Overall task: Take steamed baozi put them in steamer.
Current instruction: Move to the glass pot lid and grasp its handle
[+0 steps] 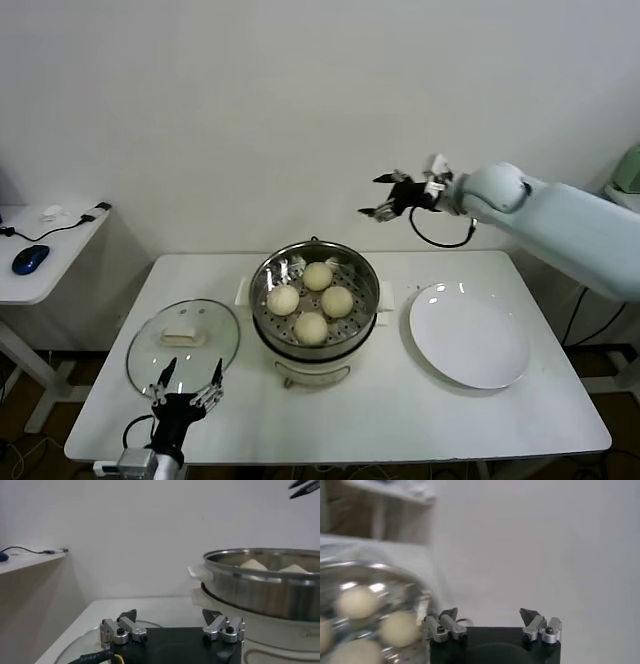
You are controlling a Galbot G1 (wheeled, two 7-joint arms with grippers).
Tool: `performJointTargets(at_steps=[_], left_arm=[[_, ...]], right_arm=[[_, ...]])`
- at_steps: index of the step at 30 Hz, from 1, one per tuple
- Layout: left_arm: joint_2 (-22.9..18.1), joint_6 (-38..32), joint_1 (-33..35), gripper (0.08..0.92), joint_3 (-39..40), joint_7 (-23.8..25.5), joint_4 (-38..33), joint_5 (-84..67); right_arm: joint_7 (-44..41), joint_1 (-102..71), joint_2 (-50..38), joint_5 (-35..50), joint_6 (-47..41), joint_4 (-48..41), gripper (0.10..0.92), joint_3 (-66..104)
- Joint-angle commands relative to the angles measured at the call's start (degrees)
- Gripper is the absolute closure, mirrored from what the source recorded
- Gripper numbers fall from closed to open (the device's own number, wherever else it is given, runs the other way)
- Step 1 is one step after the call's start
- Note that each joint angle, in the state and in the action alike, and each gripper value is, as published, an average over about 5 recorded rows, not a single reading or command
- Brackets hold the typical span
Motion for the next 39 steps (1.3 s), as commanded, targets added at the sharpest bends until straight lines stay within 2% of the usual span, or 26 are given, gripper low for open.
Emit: performJointTargets(at_steps=[1,6,12,20,27,31,35,39], left_arm=[[-0.41,0.13,-0.02,0.177,0.25,0.13,-0.53,-0.31],[0.86,0.25,-1.84,0.177,-0.18,-0.09,0.54,-1.45],[2.93,-1.26,-3.81,0.177,-0.06,0.13,2.98,1.35],[2.42,-3.83,-5.06,0.177,0.47,-1.26,5.39,5.65],[1.99,-6.12,-5.47,0.177,0.32,-5.25,8.30,14.31],[3.30,-7.66,-6.06,0.177,0.13,-12.15,11.17,30.62],[5.73,-9.64,-7.93,0.177,-1.41,-20.57,17.61,57.67],[8.79,-7.28,-9.74,0.177,-1.93,-24.56,24.57,76.27]], right_arm=[[10.61,-75.93,-5.17,-12.50,9.04,9.64,0.203,80.28],[7.49,-88.07,6.65,-15.42,20.35,8.01,0.203,90.52],[6.19,-94.91,17.59,-19.38,30.33,6.77,0.203,92.56],[6.25,-97.64,27.21,-22.32,32.11,5.12,0.203,88.90],[6.86,-96.94,29.91,-23.75,30.40,6.48,0.203,86.45],[7.52,-96.37,30.39,-24.93,27.54,7.89,0.203,85.56],[8.16,-95.97,30.56,-25.69,25.05,9.30,0.203,84.96],[8.32,-95.95,30.29,-26.04,23.48,10.49,0.203,84.77]])
